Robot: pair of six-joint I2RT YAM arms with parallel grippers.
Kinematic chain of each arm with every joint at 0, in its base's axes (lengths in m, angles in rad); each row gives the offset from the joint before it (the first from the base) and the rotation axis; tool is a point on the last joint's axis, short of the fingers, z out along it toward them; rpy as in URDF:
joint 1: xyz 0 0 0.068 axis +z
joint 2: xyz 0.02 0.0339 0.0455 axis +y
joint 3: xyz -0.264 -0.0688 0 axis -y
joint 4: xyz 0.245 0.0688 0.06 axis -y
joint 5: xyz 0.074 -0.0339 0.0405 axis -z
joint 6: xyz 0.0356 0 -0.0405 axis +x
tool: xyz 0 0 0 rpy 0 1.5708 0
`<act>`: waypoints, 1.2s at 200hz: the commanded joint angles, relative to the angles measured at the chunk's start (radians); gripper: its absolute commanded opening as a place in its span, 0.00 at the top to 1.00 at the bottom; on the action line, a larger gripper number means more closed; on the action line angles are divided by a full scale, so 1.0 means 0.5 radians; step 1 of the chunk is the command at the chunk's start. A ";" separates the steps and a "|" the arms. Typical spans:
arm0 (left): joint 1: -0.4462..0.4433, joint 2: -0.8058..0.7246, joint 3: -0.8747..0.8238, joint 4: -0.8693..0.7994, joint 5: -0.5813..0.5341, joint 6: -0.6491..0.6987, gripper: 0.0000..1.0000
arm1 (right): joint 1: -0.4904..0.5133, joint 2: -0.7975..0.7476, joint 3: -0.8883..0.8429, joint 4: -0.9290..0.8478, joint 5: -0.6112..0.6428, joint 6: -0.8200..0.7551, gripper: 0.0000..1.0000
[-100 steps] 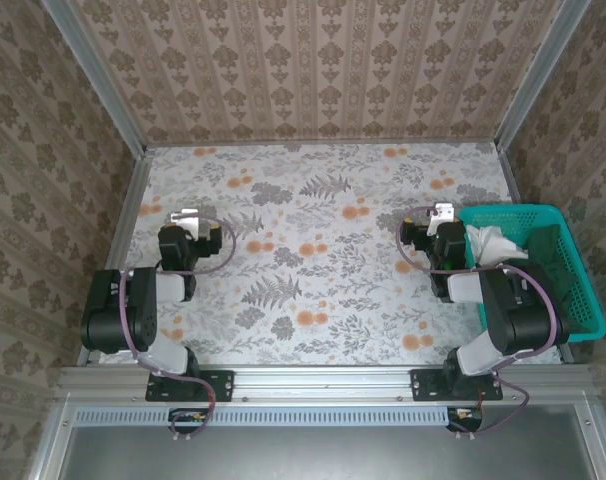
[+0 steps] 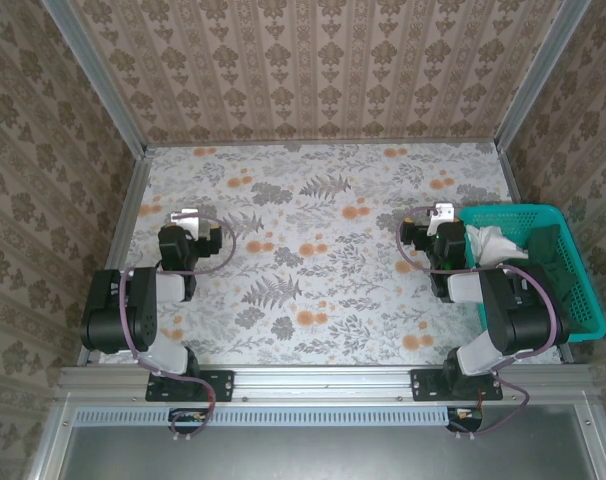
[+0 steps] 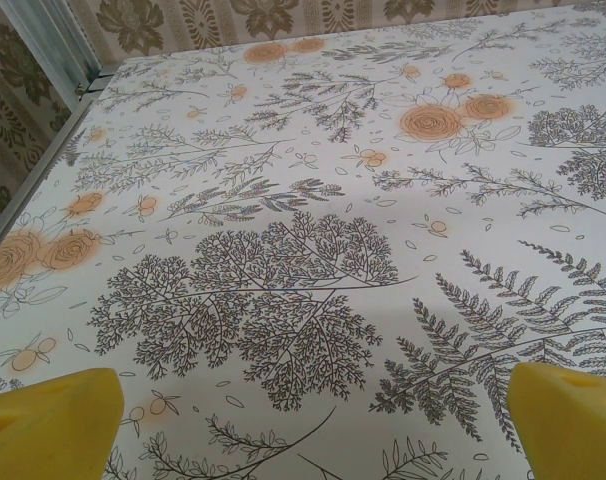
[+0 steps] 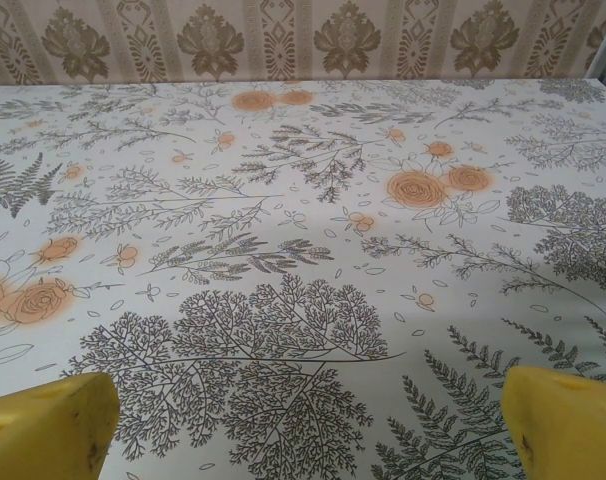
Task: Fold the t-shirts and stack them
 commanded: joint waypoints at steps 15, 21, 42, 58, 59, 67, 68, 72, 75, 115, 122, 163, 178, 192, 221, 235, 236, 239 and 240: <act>-0.001 -0.017 0.026 -0.011 0.011 -0.032 0.00 | -0.022 0.005 0.005 0.000 0.000 0.018 0.00; -0.001 -0.017 0.026 -0.011 0.010 -0.032 0.00 | -0.022 0.004 0.002 0.000 -0.001 0.020 0.01; -0.001 -0.017 0.026 -0.011 0.010 -0.032 0.00 | -0.023 0.004 0.004 0.003 -0.001 0.018 0.01; -0.001 -0.019 0.026 -0.011 0.010 -0.032 0.00 | -0.023 0.003 0.005 0.002 0.000 0.018 0.00; -0.001 -0.017 0.026 -0.011 0.010 -0.033 0.00 | -0.023 0.003 0.005 0.001 0.000 0.018 0.00; 0.002 -0.017 0.026 -0.011 0.010 -0.032 0.00 | -0.022 0.004 0.008 -0.003 -0.003 0.021 0.01; 0.000 -0.018 0.026 -0.011 0.011 -0.032 0.00 | -0.023 0.005 0.008 -0.003 -0.003 0.021 0.00; -0.001 -0.019 0.026 -0.011 0.011 -0.034 0.00 | -0.023 0.006 0.009 -0.005 -0.004 0.021 0.00; -0.001 -0.017 0.026 -0.011 0.014 -0.032 0.00 | -0.023 0.006 0.009 -0.007 -0.006 0.021 0.01; 0.012 -0.024 0.019 0.000 0.049 -0.032 0.00 | -0.003 -0.031 0.016 -0.030 0.128 0.037 0.01; 0.008 -0.036 0.022 -0.011 0.061 -0.019 0.00 | 0.007 -0.085 0.034 -0.114 0.183 0.048 0.00; -0.050 -0.456 0.203 -0.609 -0.179 -0.051 0.00 | 0.011 -0.627 0.320 -0.947 0.284 0.187 0.01; -0.041 -0.572 0.372 -0.814 -0.209 -0.127 0.00 | -0.005 -0.830 0.413 -1.182 0.406 0.449 0.01; -0.025 -0.639 0.539 -0.942 -0.169 -0.180 0.00 | -0.038 -0.964 0.557 -1.444 0.397 0.566 0.01; 0.114 -0.654 0.885 -1.314 -0.194 -0.900 0.00 | -0.247 -1.001 0.858 -1.915 0.104 0.837 0.00; 0.178 -0.672 0.990 -1.592 -0.364 -1.311 0.00 | -0.343 -0.918 1.032 -2.219 0.109 0.913 0.01; 0.183 -0.675 0.990 -1.601 -0.367 -1.333 0.00 | -0.347 -0.908 1.043 -2.242 0.121 0.918 0.01; 0.201 -0.682 0.989 -1.619 -0.381 -1.381 0.00 | -0.362 -0.885 1.088 -2.324 0.146 0.929 0.00; 0.206 -0.683 0.989 -1.622 -0.385 -1.392 0.00 | -0.366 -0.875 1.100 -2.347 0.156 0.933 0.01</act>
